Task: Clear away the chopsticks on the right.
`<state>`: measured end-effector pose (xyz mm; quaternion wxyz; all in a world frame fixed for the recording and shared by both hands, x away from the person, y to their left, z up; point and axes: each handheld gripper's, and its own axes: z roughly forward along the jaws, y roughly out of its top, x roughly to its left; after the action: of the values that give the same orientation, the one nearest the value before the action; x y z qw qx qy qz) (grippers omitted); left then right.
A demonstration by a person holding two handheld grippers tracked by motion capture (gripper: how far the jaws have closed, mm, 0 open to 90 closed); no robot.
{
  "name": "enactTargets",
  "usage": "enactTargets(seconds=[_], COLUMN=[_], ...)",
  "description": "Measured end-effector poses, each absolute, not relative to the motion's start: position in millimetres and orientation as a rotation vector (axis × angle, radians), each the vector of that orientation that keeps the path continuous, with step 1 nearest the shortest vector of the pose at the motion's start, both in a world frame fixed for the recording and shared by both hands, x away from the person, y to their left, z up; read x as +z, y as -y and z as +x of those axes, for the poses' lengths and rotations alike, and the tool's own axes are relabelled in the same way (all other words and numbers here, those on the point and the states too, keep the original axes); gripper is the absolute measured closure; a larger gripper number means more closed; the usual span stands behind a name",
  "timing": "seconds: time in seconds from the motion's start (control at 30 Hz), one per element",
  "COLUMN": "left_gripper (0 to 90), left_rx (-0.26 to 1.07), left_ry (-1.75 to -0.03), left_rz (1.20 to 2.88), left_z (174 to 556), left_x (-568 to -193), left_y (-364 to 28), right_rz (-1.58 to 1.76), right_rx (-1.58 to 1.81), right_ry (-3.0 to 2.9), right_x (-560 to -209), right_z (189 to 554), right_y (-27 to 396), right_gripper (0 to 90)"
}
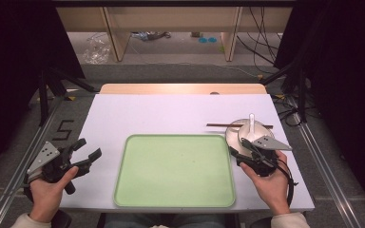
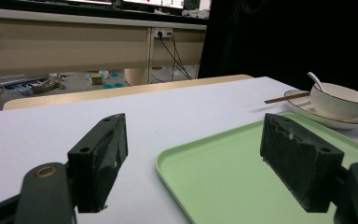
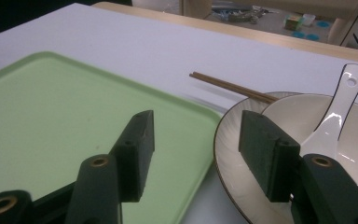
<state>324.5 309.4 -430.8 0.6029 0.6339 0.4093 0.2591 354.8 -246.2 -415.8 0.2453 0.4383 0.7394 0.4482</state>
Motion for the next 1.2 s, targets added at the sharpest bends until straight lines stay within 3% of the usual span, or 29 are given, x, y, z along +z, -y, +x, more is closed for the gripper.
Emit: enactTargets(seconds=[0.2, 0.33, 0.47, 0.87, 1.2], left_gripper=[22.9, 23.0, 23.0, 23.0, 23.0], left_rx=[0.598, 0.598, 0.597, 0.598, 0.598], left_ry=[-0.948, -0.948, -0.949, -0.947, -0.953], left_rz=[1.474, 1.468, 1.477, 1.475, 1.474], left_z=[325, 325, 324, 325, 324], left_x=[-431, -431, -431, -431, -431], left_y=[-309, -310, -309, -310, -311], right_rz=[1.217, 1.286, 1.38, 1.571, 1.678], right_rx=[1.185, 1.116, 1.031, 0.843, 0.697], right_ry=[-2.014, -2.053, -2.062, -2.091, -2.116], right_x=[-411, -405, -397, -389, -409], right_z=[365, 375, 392, 450, 505], right_y=[247, 245, 242, 229, 219], right_gripper=[52.9, 74.8, 89.0, 90.0, 90.0])
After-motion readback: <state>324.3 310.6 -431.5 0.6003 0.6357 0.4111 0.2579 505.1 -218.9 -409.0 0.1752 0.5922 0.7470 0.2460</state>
